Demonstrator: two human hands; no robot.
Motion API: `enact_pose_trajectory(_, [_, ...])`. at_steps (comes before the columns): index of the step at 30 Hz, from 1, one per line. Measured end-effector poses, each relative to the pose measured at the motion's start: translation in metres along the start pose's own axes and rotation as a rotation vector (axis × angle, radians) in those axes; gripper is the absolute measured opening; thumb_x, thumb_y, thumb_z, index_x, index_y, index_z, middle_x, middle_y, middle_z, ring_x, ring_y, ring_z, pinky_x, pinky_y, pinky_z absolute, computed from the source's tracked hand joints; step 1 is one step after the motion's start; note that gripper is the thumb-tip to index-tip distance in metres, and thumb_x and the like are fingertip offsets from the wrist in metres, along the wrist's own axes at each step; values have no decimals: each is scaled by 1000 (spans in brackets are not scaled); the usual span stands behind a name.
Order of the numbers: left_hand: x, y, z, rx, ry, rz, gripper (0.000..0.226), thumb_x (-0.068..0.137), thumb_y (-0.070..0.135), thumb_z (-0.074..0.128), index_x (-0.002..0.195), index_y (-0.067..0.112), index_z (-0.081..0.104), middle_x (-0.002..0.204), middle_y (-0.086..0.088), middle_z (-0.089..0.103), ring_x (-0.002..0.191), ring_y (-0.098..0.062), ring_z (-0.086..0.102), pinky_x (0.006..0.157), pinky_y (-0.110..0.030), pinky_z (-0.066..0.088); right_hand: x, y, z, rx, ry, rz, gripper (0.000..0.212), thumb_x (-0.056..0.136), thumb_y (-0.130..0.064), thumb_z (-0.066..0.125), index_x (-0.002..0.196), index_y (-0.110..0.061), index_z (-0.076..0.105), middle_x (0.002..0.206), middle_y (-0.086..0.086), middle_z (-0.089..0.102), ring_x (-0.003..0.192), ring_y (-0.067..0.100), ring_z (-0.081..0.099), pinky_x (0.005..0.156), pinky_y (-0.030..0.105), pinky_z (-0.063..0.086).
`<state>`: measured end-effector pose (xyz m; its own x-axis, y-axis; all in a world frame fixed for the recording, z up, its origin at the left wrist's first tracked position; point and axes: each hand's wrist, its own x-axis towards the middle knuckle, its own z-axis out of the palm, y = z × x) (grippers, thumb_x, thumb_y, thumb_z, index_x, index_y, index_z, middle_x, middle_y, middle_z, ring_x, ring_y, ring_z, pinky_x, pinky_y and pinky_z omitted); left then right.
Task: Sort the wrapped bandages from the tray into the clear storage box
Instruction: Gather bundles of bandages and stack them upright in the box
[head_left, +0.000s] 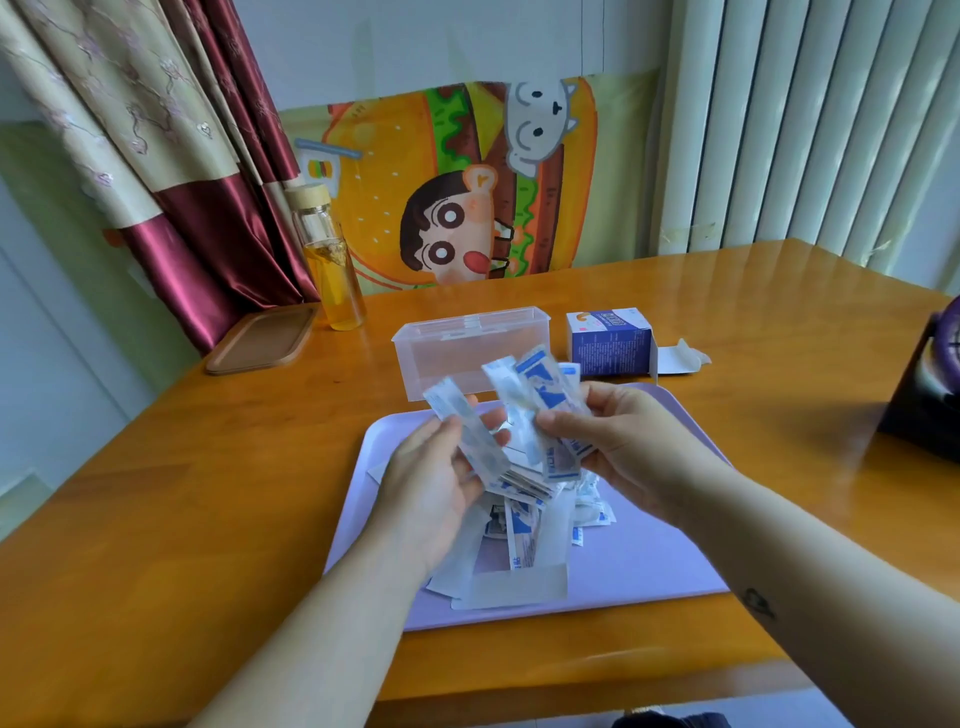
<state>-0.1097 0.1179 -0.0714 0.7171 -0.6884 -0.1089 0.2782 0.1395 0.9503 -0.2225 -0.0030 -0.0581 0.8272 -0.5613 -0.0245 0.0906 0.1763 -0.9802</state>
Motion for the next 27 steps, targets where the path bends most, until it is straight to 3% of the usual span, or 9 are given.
enact_pose_trajectory(3, [-2,2,7,-197,-116,-221,41,103,33,30,117,10,60,109,-14,70,101,-26,66,80,-38,56,0,9,12,-240,41,-5,29,77,-8,73,97,11,62,96,20,71,90,35,68,87,49,53])
enact_pose_trajectory(7, [3,-11,17,-96,-26,-143,34,103,18,29,120,9,57,85,-15,69,66,-11,71,53,-25,55,2,16,21,-397,52,-6,24,78,-16,74,94,1,68,89,11,73,85,27,70,83,44,56])
enact_pose_trajectory(8, [4,-12,17,-87,-8,-120,32,102,15,30,114,12,60,83,-13,69,67,-14,71,54,-27,55,4,16,22,-397,55,-7,24,79,-18,73,94,0,69,89,10,73,84,26,70,83,43,56])
enact_pose_trajectory(11, [8,-6,9,-99,-52,-72,28,101,13,32,100,13,60,90,-8,66,83,-22,66,74,-34,54,7,14,23,-332,93,-27,16,83,-16,68,90,-2,68,83,9,71,78,25,66,84,44,53])
enact_pose_trajectory(14, [31,12,-10,-149,162,-34,19,101,8,32,103,15,50,85,-2,59,55,-7,61,51,-18,50,11,10,18,-141,151,-5,6,88,-13,62,90,-10,66,81,5,67,76,19,63,85,45,52])
enact_pose_trajectory(16, [57,17,-29,152,314,25,23,101,5,29,111,15,47,90,-6,57,54,-11,56,52,-23,47,13,8,14,1,159,44,7,92,-14,56,95,-13,62,81,2,66,76,17,64,76,38,54])
enact_pose_trajectory(18, [81,16,-48,548,343,21,30,100,6,27,126,11,42,106,-14,56,62,-13,55,55,-26,45,15,7,12,101,166,87,8,95,-13,51,99,-11,58,81,3,63,74,17,61,71,30,50])
enact_pose_trajectory(22, [109,16,-63,1066,134,50,33,98,9,31,129,8,43,121,-17,56,72,-14,60,62,-27,44,18,6,11,259,195,141,10,94,-2,45,96,-6,54,83,12,54,68,21,56,68,31,50])
enact_pose_trajectory(27, [131,7,-68,1379,-67,148,39,96,6,45,136,9,47,136,-12,50,115,-27,51,83,-26,37,20,1,3,298,133,135,29,95,2,38,122,-5,44,79,14,53,67,22,60,71,34,54])
